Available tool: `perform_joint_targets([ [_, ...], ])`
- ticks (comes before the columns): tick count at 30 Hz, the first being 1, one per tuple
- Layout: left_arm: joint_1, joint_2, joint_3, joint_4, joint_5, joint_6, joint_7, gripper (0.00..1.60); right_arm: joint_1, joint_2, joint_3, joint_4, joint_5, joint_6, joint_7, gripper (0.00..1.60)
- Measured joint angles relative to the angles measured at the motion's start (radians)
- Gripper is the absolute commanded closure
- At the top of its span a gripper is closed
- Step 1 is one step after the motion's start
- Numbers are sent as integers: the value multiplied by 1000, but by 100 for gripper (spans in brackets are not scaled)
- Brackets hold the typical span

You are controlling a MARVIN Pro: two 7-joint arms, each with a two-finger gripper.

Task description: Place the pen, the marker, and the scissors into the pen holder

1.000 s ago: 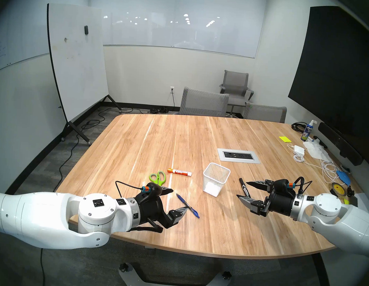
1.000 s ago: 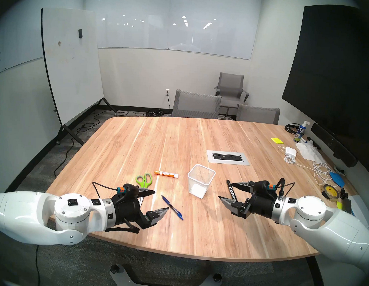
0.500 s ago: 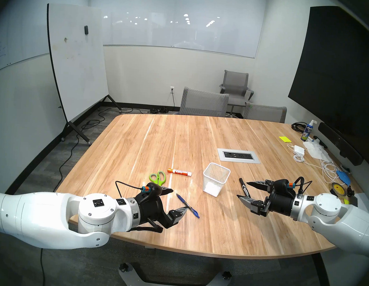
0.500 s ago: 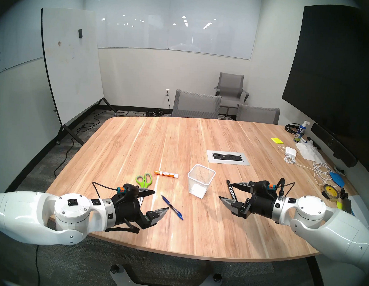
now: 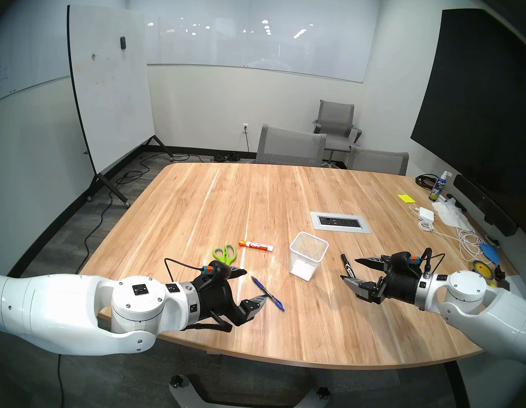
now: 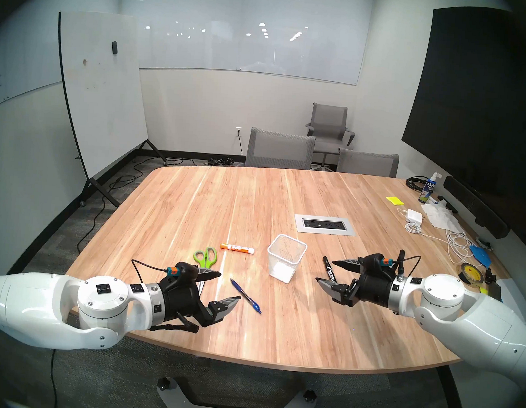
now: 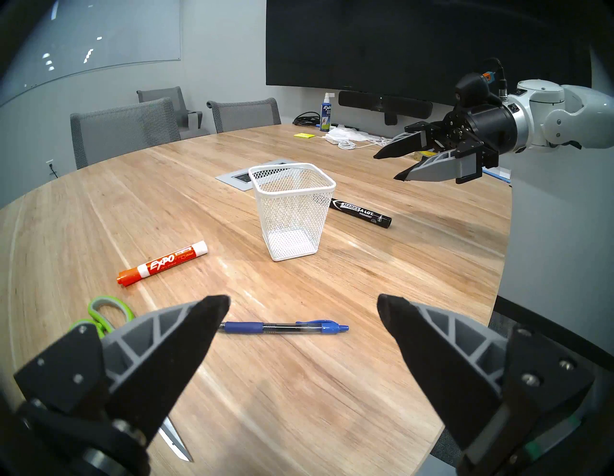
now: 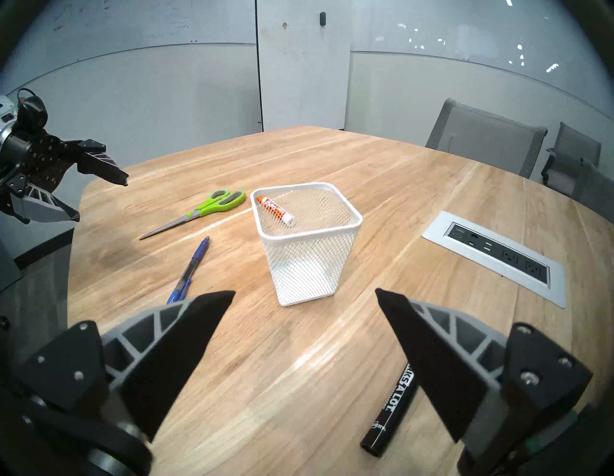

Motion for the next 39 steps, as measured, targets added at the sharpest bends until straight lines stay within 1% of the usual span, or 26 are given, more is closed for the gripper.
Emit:
perform_joint_targets([
  [4, 0, 0, 0, 0, 0, 0, 0, 0, 16, -14, -1, -7, -21, 48, -33, 0],
  [9, 0, 0, 0, 0, 0, 0, 0, 0, 45, -45, -7, -12, -53, 135, -89, 0],
  [15, 0, 0, 0, 0, 0, 0, 0, 0, 91, -103, -25, -6, -92, 240, -156, 0],
  [19, 0, 0, 0, 0, 0, 0, 0, 0, 130, -148, -43, 24, -121, 303, -186, 0],
  [24, 0, 0, 1, 0, 0, 0, 0, 0, 177, -206, -77, 73, -170, 354, -226, 0],
  [30, 0, 0, 1, 0, 0, 0, 0, 0, 234, -276, -115, 143, -213, 408, -248, 0],
  [39, 0, 0, 1, 0, 0, 0, 0, 0, 300, -339, -140, 216, -241, 465, -253, 0],
])
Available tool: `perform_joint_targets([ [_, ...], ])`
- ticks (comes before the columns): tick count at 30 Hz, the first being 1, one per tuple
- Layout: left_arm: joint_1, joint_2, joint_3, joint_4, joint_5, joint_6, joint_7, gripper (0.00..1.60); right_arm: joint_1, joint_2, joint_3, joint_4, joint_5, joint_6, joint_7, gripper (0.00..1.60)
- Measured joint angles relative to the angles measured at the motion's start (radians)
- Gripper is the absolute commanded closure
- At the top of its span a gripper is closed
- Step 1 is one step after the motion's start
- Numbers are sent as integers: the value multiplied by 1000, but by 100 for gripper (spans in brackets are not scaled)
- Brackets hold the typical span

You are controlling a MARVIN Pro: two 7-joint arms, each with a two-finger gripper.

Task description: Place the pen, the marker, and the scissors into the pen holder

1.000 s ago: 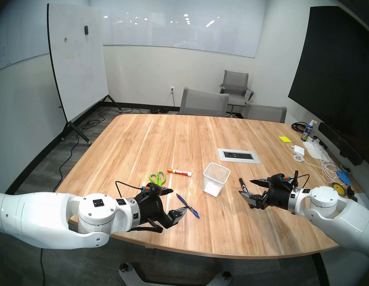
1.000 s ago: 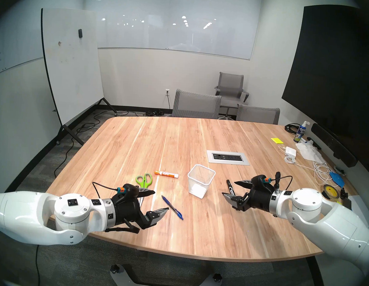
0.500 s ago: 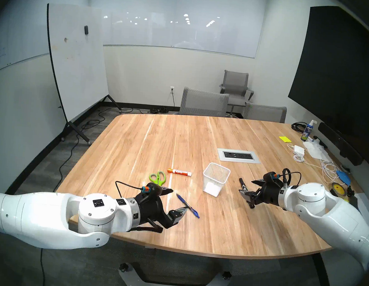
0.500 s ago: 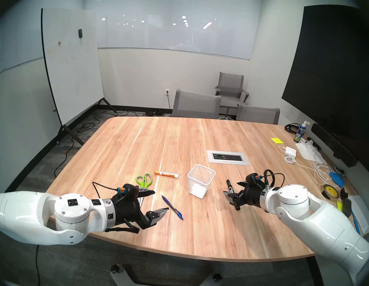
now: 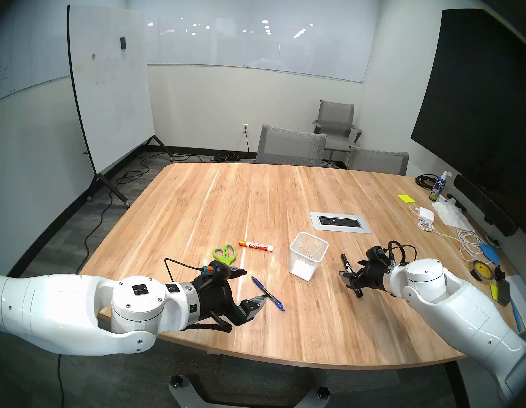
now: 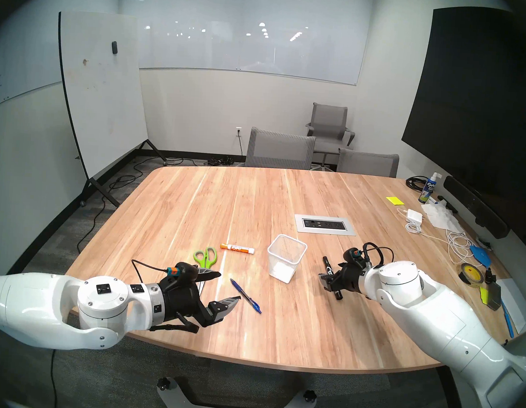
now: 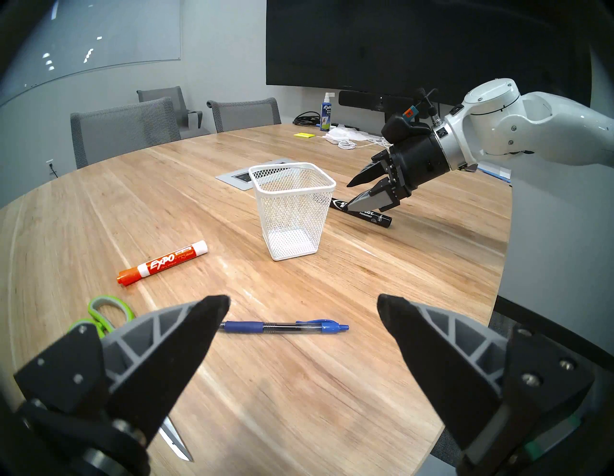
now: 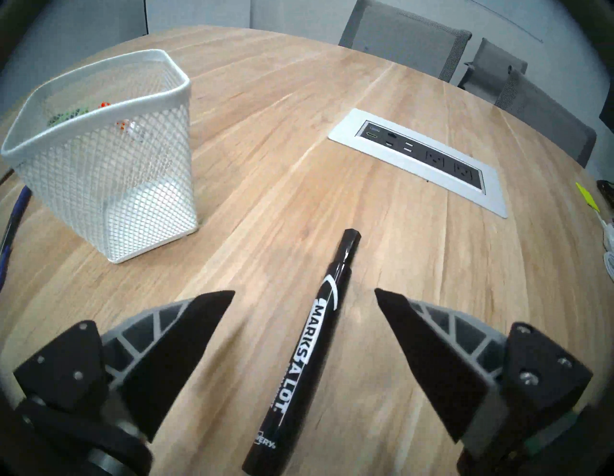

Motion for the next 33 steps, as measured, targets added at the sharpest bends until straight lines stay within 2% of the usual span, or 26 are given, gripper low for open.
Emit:
perform_joint_targets([
  [17, 0, 0, 0, 0, 0, 0, 0, 0, 117, -78, -19, 118, -9, 168, 73, 0],
  [33, 0, 0, 0, 0, 0, 0, 0, 0, 175, -140, -31, 207, -40, 242, 87, 0],
])
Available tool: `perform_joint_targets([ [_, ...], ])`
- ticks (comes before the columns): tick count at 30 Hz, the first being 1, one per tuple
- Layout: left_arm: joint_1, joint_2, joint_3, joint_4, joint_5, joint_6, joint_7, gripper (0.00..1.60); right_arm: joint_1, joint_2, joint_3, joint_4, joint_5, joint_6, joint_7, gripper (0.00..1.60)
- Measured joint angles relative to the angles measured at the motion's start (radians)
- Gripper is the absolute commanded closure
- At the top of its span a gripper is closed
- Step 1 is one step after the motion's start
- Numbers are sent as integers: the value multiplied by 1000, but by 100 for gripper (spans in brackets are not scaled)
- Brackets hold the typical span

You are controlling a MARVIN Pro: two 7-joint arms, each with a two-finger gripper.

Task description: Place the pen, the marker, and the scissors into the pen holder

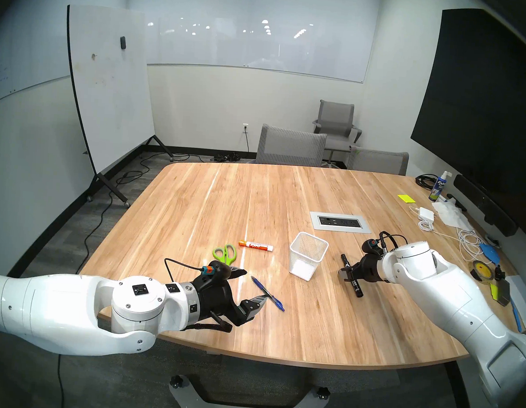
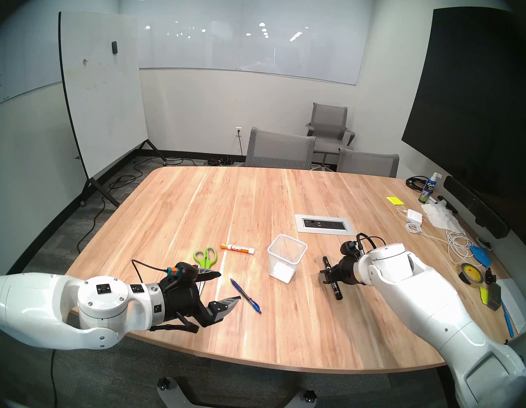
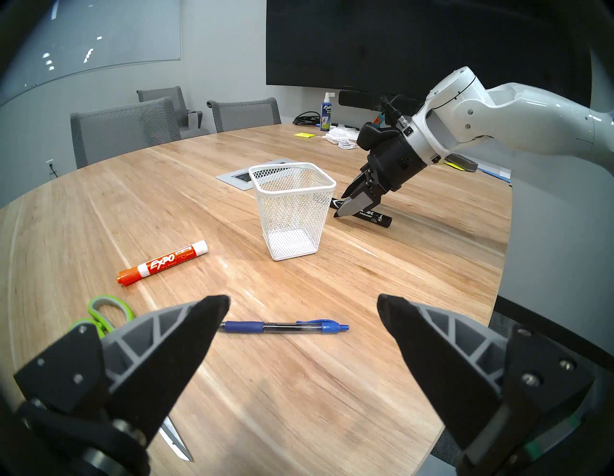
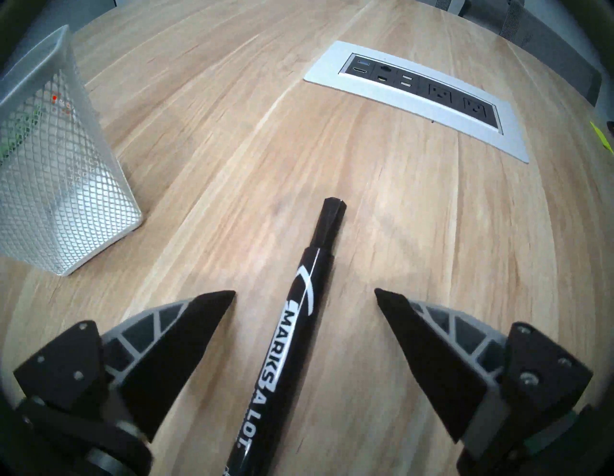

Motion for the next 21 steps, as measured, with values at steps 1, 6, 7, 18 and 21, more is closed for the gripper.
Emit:
perform_joint_targets([
  [1, 0, 0, 0, 0, 0, 0, 0, 0, 2, -4, -1, 6, -3, 2, 0, 13],
  [6, 0, 0, 0, 0, 0, 0, 0, 0, 14, -21, -2, 23, -14, 5, 3, 84],
  [7, 0, 0, 0, 0, 0, 0, 0, 0, 16, -25, -2, 27, -17, 5, 4, 88],
  [18, 0, 0, 0, 0, 0, 0, 0, 0, 31, -49, -4, 50, -39, 5, 5, 117],
  [21, 0, 0, 0, 0, 0, 0, 0, 0, 33, -51, -3, 51, -44, 3, 6, 160],
])
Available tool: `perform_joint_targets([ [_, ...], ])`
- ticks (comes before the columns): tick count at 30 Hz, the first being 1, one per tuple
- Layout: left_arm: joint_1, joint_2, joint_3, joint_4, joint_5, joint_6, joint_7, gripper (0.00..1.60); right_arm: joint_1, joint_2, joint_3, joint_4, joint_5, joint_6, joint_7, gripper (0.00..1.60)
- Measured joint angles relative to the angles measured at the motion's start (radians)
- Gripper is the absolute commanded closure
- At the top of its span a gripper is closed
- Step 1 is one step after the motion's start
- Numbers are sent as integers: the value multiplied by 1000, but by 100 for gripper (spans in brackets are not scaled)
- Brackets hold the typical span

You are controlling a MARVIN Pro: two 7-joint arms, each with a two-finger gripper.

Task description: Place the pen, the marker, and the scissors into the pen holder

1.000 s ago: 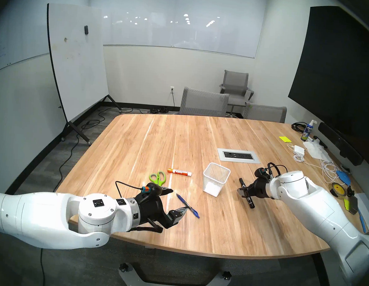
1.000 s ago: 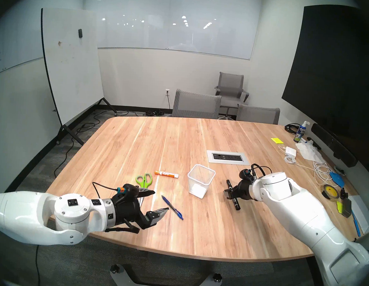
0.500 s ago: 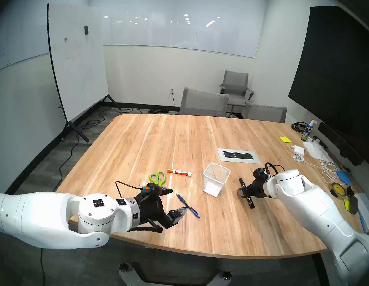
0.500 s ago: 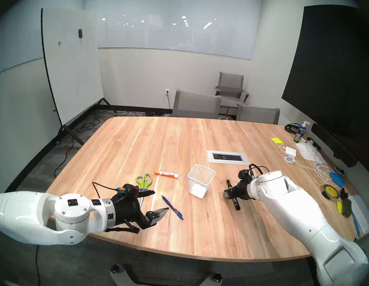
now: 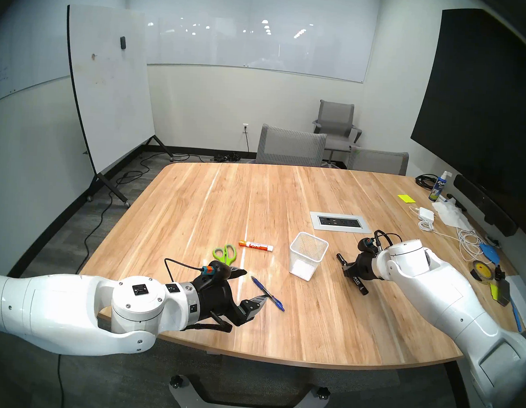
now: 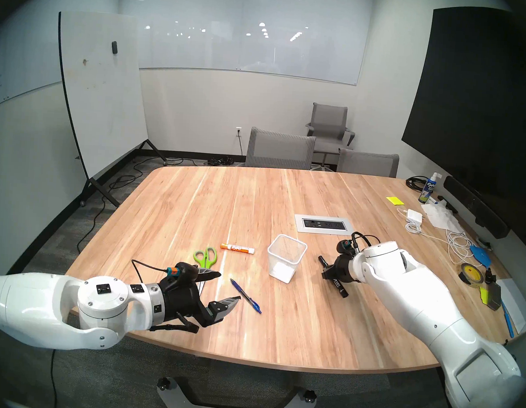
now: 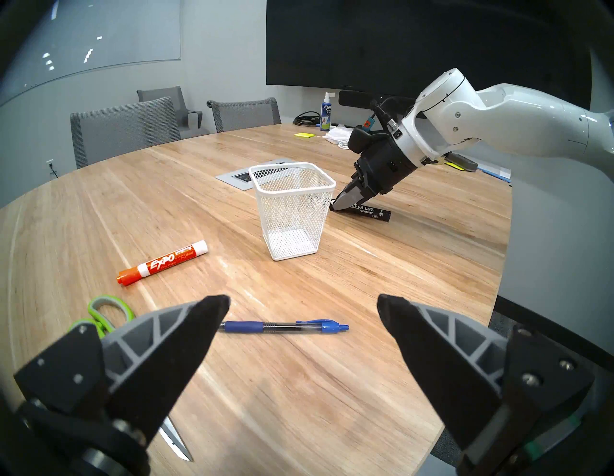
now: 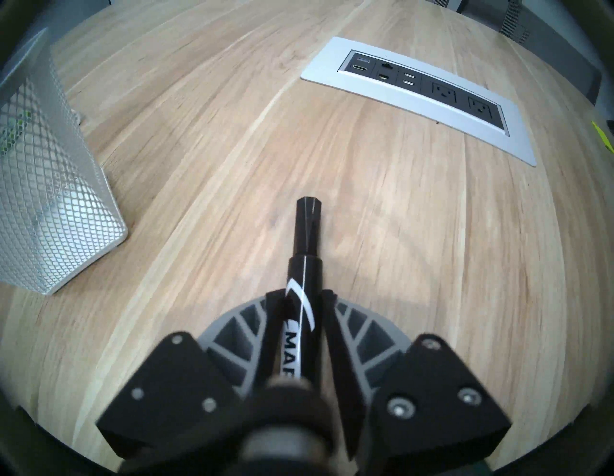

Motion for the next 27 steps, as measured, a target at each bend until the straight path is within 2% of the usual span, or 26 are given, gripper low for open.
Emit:
perform_joint_targets([
  [9, 0, 0, 0, 0, 0, 0, 0, 0, -22, 15, 12, -18, -4, -27, 21, 160],
  [16, 0, 0, 0, 0, 0, 0, 0, 0, -70, 49, 51, -74, 28, -67, 49, 160],
  [22, 0, 0, 0, 0, 0, 0, 0, 0, -118, 92, 113, -134, 76, -110, 80, 160],
  [27, 0, 0, 0, 0, 0, 0, 0, 0, -176, 126, 196, -177, 145, -181, 103, 160],
])
